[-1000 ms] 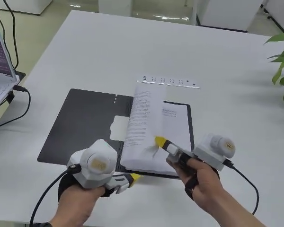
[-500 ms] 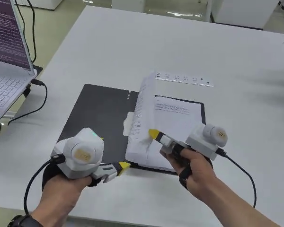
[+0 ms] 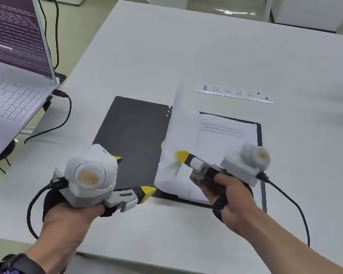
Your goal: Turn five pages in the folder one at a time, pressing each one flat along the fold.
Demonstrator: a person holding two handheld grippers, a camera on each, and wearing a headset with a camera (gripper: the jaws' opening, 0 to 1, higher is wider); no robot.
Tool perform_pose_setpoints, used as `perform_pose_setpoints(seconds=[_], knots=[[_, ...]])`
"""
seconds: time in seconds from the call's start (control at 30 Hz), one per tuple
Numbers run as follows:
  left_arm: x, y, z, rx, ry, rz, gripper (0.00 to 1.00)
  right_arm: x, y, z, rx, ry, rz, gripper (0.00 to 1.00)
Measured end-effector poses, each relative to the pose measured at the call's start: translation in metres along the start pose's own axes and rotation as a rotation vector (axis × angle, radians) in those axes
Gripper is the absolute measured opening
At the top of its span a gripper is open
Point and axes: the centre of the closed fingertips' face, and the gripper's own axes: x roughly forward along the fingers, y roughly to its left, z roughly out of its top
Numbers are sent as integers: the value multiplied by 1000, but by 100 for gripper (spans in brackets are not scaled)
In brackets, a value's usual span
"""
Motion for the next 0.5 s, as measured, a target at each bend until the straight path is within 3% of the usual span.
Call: perform_pose_setpoints(seconds=[0.5], knots=[[-14, 5, -16, -20, 21, 11, 64, 35, 7, -24, -4, 72, 10, 0]])
